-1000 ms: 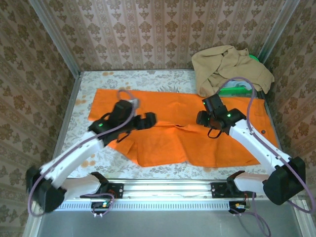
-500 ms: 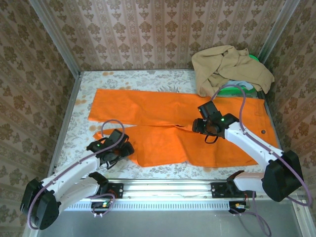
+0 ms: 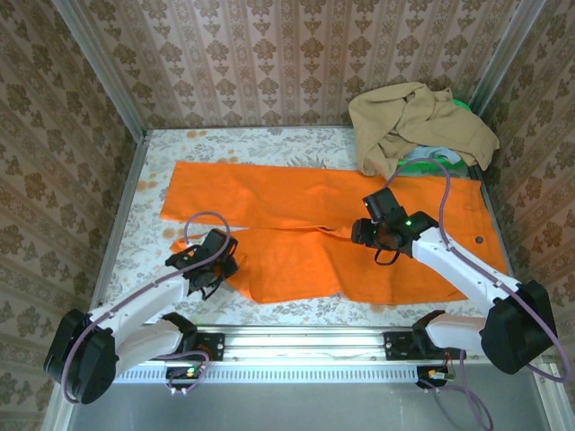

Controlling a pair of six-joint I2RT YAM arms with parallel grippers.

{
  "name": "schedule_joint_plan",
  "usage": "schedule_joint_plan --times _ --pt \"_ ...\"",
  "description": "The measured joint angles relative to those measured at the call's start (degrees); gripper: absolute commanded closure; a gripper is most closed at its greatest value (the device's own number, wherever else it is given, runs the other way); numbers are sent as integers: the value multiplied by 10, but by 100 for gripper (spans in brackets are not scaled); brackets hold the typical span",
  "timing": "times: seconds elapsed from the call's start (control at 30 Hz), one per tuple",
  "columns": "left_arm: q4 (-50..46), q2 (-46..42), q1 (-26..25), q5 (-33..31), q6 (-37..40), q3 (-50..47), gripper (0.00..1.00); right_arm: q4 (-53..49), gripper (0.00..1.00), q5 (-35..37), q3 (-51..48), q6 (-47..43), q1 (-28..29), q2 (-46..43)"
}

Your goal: Fold and stack the trousers

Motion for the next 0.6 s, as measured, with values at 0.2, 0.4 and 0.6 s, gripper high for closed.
schedule_joint_plan --times 0.2,0.4,0.6 --pt "-17 -11 15 -10 12 7 100 0 46 0 -1 0 0 -2" --pt "-144 -94 129 -19 76 108 100 4 46 -2 -7 0 0 -13" --pt "-237 -154 250 -9 140 200 100 22 46 -29 -20 0 0 -29"
